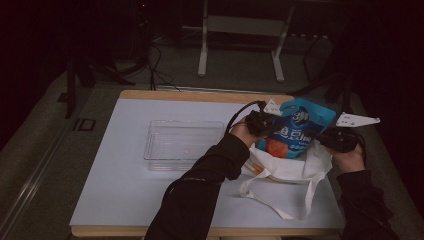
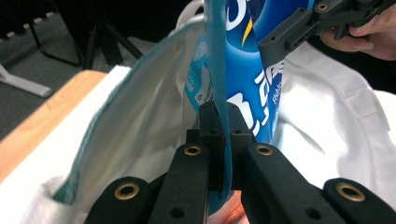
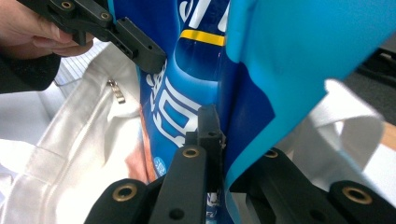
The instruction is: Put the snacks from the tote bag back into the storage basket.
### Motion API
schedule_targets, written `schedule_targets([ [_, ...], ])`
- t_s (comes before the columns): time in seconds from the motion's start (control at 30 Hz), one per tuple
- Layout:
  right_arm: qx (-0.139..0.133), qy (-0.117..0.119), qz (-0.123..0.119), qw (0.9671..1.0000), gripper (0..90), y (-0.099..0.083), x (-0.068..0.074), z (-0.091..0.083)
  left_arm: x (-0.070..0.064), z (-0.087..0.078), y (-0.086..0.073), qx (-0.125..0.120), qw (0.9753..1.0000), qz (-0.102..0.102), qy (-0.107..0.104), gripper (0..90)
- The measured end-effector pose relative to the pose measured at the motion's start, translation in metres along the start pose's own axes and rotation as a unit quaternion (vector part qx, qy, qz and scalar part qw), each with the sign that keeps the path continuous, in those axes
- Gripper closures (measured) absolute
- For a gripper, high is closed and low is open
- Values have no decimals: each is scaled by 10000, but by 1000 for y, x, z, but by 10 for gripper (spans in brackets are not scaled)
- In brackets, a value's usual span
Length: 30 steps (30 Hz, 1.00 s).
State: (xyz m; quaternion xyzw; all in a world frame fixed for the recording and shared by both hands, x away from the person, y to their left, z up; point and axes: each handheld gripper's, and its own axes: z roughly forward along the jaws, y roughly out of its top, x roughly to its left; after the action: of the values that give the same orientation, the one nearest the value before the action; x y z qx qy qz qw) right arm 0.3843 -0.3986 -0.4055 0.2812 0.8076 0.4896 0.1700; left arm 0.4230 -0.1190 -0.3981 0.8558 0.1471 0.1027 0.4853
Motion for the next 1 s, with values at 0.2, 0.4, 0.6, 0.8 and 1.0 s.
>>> schedule_targets([
  [0.2,-63,-18,-87,9999,883,12,2,-13,-4,-9,15,-64,9999,125,-11,900],
  [0.4,-151,-44,-173,9997,884,27,6,-25,-6,-22,31,-122,9997,214,-3,900],
  [0.6,-338,-48,-269,9991,884,49,9,-39,-9,-42,54,-204,9991,367,52,900],
  [0.8,-365,-19,-390,9986,885,67,15,-44,-11,-58,62,-262,9988,409,84,900],
  [1.0,-397,73,-539,9977,885,92,28,-45,-11,-85,68,-300,9985,428,135,900],
])
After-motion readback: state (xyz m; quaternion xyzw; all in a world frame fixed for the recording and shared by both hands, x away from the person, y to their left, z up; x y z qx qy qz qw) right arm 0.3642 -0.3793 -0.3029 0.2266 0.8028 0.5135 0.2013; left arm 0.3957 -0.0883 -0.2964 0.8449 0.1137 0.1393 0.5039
